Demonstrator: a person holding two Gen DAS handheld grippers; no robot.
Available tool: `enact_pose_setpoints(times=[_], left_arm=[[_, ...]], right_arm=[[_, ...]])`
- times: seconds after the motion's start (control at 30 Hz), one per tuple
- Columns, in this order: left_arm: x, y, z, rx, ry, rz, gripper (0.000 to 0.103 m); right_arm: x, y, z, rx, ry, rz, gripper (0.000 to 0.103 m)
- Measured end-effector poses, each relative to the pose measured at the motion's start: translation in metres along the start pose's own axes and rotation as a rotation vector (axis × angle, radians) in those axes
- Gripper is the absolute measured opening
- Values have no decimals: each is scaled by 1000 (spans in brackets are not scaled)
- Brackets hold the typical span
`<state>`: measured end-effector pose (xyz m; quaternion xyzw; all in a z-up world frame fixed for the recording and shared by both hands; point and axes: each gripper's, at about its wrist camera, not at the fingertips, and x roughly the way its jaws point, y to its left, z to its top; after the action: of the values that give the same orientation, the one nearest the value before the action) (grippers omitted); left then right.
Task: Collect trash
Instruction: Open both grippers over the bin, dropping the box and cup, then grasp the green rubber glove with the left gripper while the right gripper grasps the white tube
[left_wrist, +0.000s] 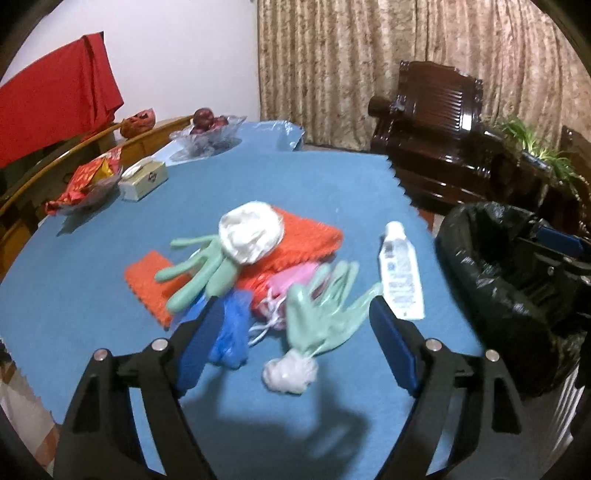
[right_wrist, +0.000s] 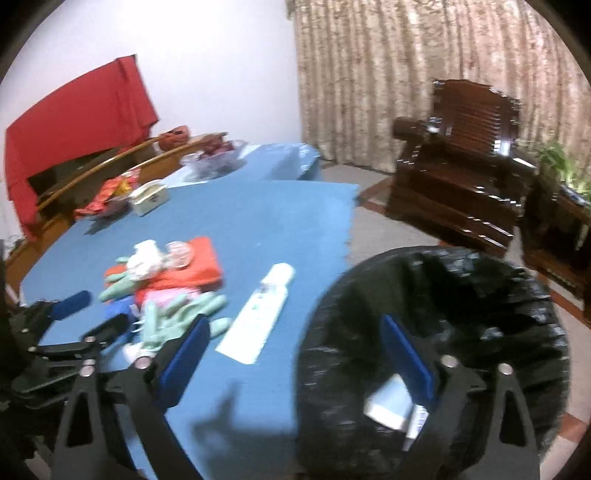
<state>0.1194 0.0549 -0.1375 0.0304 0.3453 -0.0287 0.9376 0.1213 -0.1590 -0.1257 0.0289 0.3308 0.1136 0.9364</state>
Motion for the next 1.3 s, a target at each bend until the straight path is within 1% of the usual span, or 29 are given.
enact_pose_setpoints(times=[0.07, 0.13, 0.17, 0.37, 0.4, 0.47, 0.5, 0.6, 0.73, 0.83, 0.87, 0.9, 1.0, 1.07, 1.3], left_arm=[[3, 6, -5, -6, 5, 5, 79], [8, 6, -11, 3, 12, 11, 79], [11, 6, -15, 10, 20, 12, 77], [33, 1, -34, 37, 80, -19, 59], [38, -1, -36, 42, 90, -22, 58], [46, -3, -40, 47, 109, -27, 50], [52, -3, -41, 47, 124, -30, 50], [60, -3, -43, 52, 132, -22, 50], [74, 1, -41, 49, 156, -32, 50], [76, 0, -40, 49, 160, -41, 49], [76, 0, -39, 44, 164, -57, 39], [75, -2, -39, 43, 166, -72, 32], [72, -6, -37, 43, 165, -90, 28], [65, -8, -35, 24, 151, -105, 27], [26, -5, -16, -19, 62, -132, 26]], right_arm=[[5, 11, -4, -22, 12, 25, 85], [9, 20, -10, -41, 23, 33, 84], [11, 22, -11, -45, 31, 38, 83], [17, 20, -17, -50, 59, 32, 78], [17, 19, -17, -50, 60, 30, 77], [17, 18, -18, -53, 59, 27, 77], [17, 18, -18, -56, 59, 25, 77], [19, 16, -18, -58, 63, 24, 77], [20, 13, -18, -55, 66, 18, 77], [20, 11, -18, -56, 68, 13, 77], [21, 10, -18, -56, 68, 11, 77], [21, 10, -18, -55, 69, 10, 77], [21, 10, -17, -55, 69, 4, 77], [20, 10, -17, -59, 65, 1, 77], [18, 14, -10, -68, 45, 7, 76]])
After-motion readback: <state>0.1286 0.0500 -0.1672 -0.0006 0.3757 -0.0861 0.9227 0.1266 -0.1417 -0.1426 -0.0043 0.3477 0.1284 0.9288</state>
